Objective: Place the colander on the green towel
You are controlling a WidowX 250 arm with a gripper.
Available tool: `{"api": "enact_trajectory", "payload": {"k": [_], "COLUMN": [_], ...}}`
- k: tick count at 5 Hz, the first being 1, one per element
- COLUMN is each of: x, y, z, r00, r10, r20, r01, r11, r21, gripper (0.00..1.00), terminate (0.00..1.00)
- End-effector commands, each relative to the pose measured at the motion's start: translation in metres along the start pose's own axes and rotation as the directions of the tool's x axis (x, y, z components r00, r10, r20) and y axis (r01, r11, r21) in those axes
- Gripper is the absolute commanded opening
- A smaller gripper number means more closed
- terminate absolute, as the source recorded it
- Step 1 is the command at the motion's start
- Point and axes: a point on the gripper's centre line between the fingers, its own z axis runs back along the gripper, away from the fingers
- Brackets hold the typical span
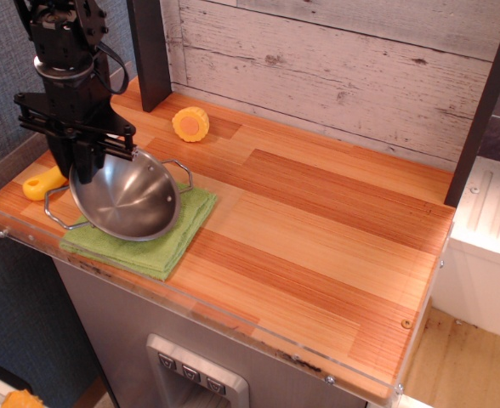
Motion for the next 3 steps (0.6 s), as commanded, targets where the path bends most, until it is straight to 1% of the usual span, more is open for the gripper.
{"api": "enact_trajectory", "payload": {"k": [1,2,3], "x": [0.002,0.003,0.007], "y": [0.012,0.015,0.013], "z": [0.006,0.009,0.03], "r00": [0.999,0.998,0.998], "r10": [0.054,0.064,0.049], "r20": [-0.005,-0.005,0.038], "r01": [-0.054,-0.064,-0.05], "r11": [0.998,0.998,0.999], "r21": [0.018,0.013,0.009], "gripper": [1.0,1.0,1.0], "terminate": [0.0,0.0,0.0]}}
